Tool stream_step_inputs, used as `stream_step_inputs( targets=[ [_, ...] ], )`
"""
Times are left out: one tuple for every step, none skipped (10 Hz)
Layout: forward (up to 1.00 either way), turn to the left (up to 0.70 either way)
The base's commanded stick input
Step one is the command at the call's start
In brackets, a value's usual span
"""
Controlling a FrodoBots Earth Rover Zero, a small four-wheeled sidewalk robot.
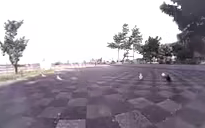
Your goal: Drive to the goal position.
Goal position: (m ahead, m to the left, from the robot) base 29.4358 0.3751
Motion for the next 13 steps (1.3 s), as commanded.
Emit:
stream_step_inputs(
  targets=[
    [0.7,0.0],
    [0.7,0.0],
    [0.7,0.0],
    [0.7,0.0],
    [0.7,0.0],
    [0.7,0.0],
    [0.7,0.0],
    [0.7,0.0],
    [0.7,0.0],
    [0.7,0.0],
    [0.7,0.0],
    [0.7,0.0],
    [0.7,0.0]
  ],
)
